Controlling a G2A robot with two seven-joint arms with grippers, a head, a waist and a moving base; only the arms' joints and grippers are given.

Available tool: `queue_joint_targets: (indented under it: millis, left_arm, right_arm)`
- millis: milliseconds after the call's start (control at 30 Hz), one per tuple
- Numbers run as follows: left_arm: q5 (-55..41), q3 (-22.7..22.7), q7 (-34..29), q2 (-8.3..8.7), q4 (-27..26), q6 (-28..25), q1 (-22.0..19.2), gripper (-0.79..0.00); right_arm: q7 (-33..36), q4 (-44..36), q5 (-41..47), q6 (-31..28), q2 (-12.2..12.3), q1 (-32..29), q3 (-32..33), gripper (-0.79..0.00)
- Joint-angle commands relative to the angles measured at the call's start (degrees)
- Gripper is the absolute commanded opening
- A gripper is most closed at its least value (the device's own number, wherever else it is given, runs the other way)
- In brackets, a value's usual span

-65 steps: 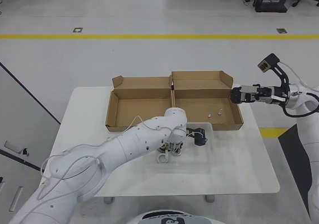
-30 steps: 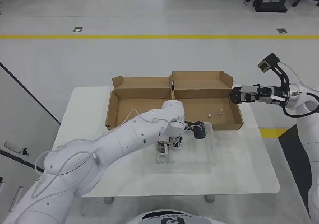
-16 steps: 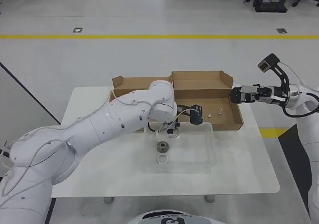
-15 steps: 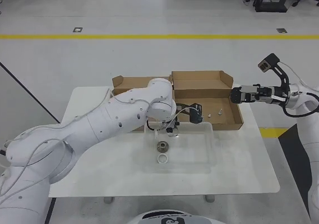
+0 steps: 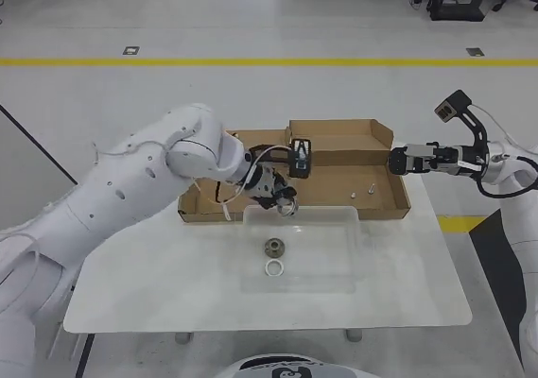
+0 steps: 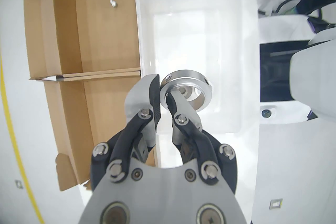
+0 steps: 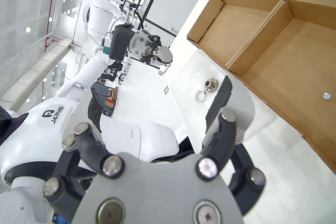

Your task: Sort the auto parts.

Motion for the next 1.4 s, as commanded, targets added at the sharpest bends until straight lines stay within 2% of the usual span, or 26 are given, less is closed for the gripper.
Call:
queue_joint_targets:
  millis: [0, 167, 300, 667, 767, 1067, 1200, 1367]
  left_arm:
    - [-2.3, -4.1, 3.8, 2.23, -0.8, -3.1, 3.4, -0.785]
    - [-5.6, -12.6, 11.2, 6.38, -2.4, -9.0, 11.4, -0.785]
    - [-7.0, -18.2, 15.8, 8.77, -5.3, -11.3, 17.2, -0.785]
    - [-7.2, -18.3, 16.6, 8.74, -5.4, -10.9, 17.6, -0.785]
    - [-10.9, -19.7, 21.2, 9.04, -5.8, -11.3, 20.2, -0.785]
    - [-22.1, -25.6, 28.9, 10.86, -11.0, -11.3, 29.0, -0.785]
    - [-27.4, -29.4, 32.2, 11.21, -13.3, -11.3, 33.3, -0.785]
    - [-32.9, -35.8, 35.3, 10.86, -16.5, -11.3, 39.0, -0.785]
  right_arm:
    - [0.0, 0.0, 0.0, 0.0, 0.0, 0.0, 0.0, 0.0]
    - [0.0, 0.0, 0.0, 0.0, 0.0, 0.0, 0.0, 0.0]
    - [0.0, 0.0, 0.0, 0.0, 0.0, 0.0, 0.0, 0.0]
    - [0.0, 0.0, 0.0, 0.0, 0.0, 0.0, 0.0, 0.0]
    - [0.0, 0.0, 0.0, 0.0, 0.0, 0.0, 0.0, 0.0]
    - [0.0, 0.0, 0.0, 0.0, 0.0, 0.0, 0.0, 0.0]
    - [0.0, 0.0, 0.0, 0.0, 0.0, 0.0, 0.0, 0.0]
    - [0.0, 0.0, 0.0, 0.0, 0.0, 0.0, 0.0, 0.0]
